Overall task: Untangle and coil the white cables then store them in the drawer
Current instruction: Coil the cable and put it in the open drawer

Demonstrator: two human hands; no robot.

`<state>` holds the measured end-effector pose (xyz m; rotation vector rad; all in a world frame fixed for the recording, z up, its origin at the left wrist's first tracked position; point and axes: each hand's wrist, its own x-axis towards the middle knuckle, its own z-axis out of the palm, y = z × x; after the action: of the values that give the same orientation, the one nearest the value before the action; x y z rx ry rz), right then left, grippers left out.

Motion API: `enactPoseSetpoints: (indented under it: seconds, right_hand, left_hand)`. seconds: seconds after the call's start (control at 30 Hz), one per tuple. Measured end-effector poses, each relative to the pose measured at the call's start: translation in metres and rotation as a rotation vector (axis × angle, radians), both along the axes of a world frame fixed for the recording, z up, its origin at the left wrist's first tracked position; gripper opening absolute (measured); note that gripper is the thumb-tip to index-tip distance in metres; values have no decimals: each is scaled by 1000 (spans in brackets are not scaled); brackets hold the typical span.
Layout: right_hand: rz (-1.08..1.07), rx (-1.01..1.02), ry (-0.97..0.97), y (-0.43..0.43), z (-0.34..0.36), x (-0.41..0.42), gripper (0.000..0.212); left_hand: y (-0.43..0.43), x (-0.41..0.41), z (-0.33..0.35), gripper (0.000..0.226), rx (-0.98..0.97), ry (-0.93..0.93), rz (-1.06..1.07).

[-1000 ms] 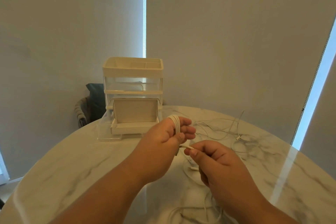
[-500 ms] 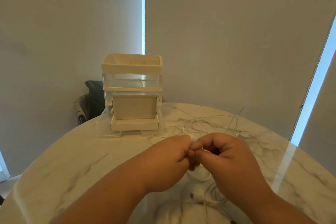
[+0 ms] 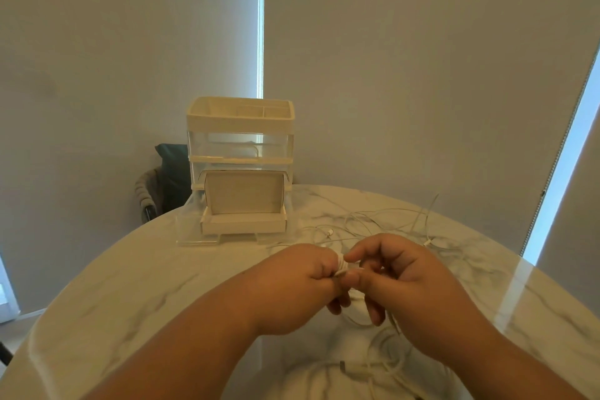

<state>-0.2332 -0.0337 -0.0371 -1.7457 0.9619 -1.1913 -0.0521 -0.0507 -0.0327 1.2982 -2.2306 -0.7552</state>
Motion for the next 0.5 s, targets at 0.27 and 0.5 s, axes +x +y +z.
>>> enactPoseSetpoints:
  seconds: [0.27, 0.5]
  right_hand:
    - [87, 77, -151, -1, -5, 4, 43]
    - [-208, -152, 24, -2, -6, 4, 30]
  left_hand:
    - [-4, 9, -1, 28, 12, 104, 123]
    - [3, 2, 2, 26, 120, 28, 62]
